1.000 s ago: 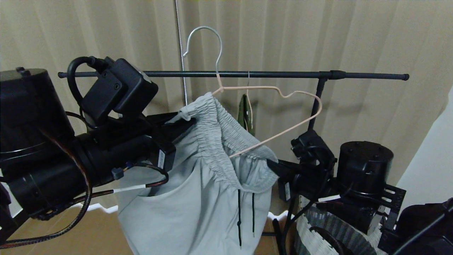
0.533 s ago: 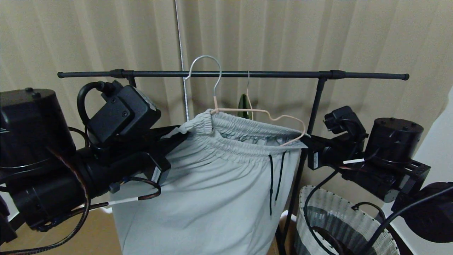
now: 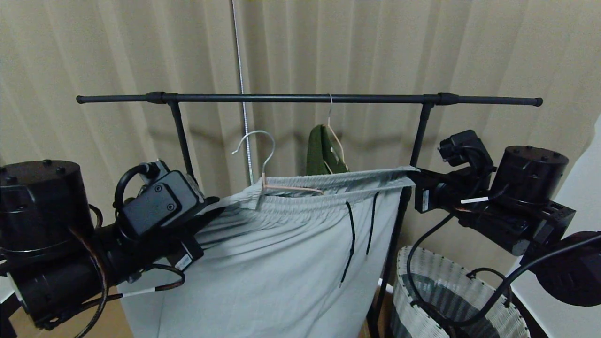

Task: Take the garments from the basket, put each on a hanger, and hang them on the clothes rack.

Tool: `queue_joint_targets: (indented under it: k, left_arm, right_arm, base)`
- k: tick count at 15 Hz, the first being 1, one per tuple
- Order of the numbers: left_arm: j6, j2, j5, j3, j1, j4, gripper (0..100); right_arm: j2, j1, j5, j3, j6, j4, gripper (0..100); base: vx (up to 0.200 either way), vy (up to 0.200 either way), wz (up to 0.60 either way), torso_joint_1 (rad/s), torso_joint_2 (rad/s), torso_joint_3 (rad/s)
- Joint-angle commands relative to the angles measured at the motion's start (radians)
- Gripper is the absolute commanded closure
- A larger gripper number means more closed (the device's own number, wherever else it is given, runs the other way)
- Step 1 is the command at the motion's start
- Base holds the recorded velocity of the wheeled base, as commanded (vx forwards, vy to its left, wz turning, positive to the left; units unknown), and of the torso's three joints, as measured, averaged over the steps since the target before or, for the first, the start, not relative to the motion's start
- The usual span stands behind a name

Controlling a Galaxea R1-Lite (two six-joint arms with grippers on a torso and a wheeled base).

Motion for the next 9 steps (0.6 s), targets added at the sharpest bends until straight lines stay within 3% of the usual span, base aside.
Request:
queue_joint_targets:
  k: [1,3,5,9]
  left_arm:
    - [-0.005,0.028,0.038,-0.007,0.004,0.0,100]
    - [-0.065,0.045,0.15,-0.039,-0.002,0.0,100]
    - [-0.171,0.062,0.206,-0.056,-0.033,0.0,100]
    - [-0.203,0.063,0.244,-0.056,-0.039,0.0,100]
  right_arm:
    - [-0.012,0.048,0.0,0.015,0.001,-0.004,100]
    - [-0.043,0.117,0.004,0.055,0.001,0.001,100]
    - [-0.07,0.206,0.037,0.144,-0.009,-0.005,100]
    - [-0.135,0.284,0.099,0.193,-0.067,-0.007,100]
  base:
    - [0.0,0.0,0.0,0.0,0.0,0.0]
    - [0.0,0.0,0.0,0.0,0.0,0.0]
    - [0.0,0.0,0.0,0.0,0.0,0.0]
    - [0.0,0.0,0.0,0.0,0.0,0.0]
